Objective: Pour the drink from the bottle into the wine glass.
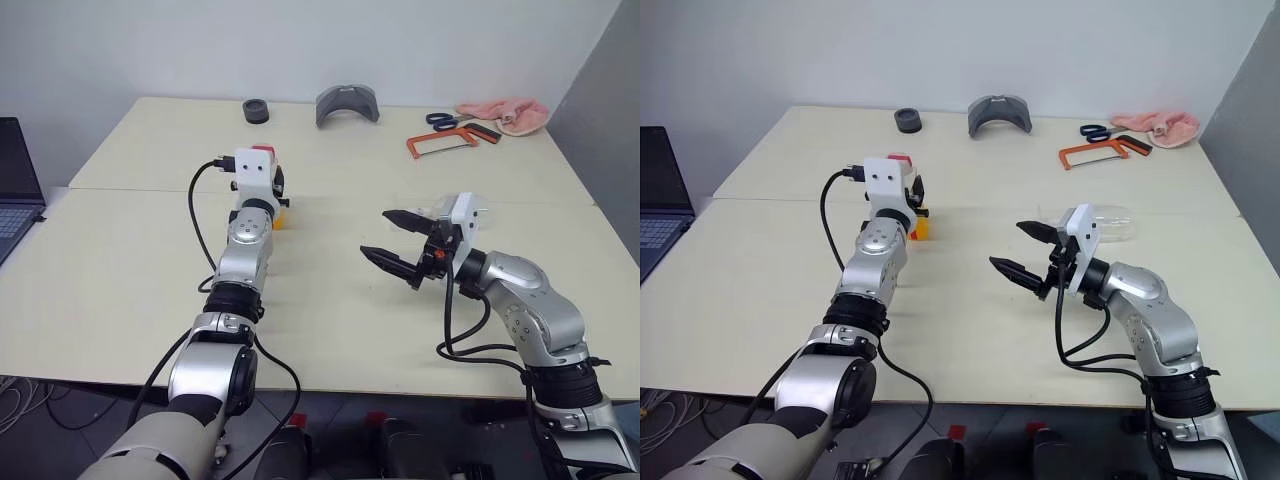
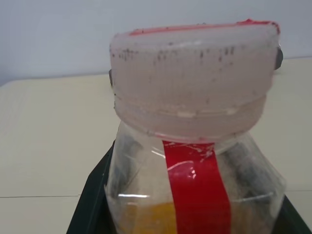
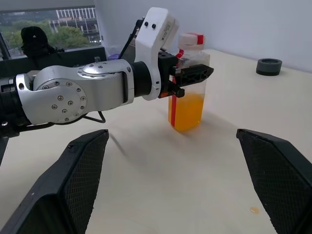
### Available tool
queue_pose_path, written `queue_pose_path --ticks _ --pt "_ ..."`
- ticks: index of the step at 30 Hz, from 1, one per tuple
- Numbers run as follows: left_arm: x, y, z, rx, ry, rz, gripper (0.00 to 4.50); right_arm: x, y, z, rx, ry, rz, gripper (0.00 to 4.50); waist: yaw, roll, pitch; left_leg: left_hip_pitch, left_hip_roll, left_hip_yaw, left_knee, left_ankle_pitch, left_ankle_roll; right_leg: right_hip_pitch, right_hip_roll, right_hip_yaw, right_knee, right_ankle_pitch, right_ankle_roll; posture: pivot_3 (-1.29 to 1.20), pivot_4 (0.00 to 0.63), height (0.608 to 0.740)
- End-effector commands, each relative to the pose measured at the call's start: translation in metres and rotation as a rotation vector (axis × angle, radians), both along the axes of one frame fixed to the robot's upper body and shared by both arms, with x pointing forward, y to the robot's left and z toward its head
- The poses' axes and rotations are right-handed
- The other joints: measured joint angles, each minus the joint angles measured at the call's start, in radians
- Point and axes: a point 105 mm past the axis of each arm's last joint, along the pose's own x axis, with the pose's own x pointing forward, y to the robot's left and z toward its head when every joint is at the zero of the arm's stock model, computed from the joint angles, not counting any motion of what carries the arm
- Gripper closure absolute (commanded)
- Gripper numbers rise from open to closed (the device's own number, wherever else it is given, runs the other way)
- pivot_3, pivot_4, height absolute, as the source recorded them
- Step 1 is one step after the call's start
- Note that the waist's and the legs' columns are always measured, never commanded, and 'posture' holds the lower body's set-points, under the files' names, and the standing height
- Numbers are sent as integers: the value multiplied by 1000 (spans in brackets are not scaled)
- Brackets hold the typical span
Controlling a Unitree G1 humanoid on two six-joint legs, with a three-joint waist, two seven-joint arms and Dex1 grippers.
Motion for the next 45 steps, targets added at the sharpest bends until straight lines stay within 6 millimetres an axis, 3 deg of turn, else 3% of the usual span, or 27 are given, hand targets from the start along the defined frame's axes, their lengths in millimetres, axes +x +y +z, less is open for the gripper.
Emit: queue_pose_path --ticks 1,8,13,17,22,31,45 --pt "-5 -13 21 -39 -94 -82 2739 -2 -2 14 11 -60 2 0 0 0 0 0 0 0 0 0 0 0 0 0 0 0 0 0 150 740" --pt "-31 -54 11 -75 -83 -444 2777 -11 -3 14 -17 -79 11 0 0 0 0 0 1 1 0 0 0 0 0 0 0 0 0 0 150 740" --pt "-64 -79 0 -37 1 -815 2789 -28 -11 16 -30 -60 21 0 0 0 0 -1 1 1 0 0 0 0 0 0 0 0 0 0 150 740" --pt "-92 -89 3 18 34 -1077 2794 -45 -15 18 -47 -35 45 0 -1 0 0 0 1 1 0 0 0 0 0 0 0 0 0 0 150 740" --pt "-121 -97 5 104 104 -1361 2798 -57 -10 41 -11 -46 49 0 -4 0 0 0 1 0 0 -1 2 0 1 0 0 0 0 0 150 740" --pt "-131 -112 2 191 107 -1483 2805 -48 11 46 -19 -34 17 0 -2 0 0 0 1 -1 1 -2 4 1 1 0 0 0 0 0 150 740" --pt "-132 -118 -4 226 45 -1463 2805 -28 25 51 -5 -65 -17 0 -3 0 0 0 1 -2 1 -2 4 1 1 0 0 0 0 0 150 740"
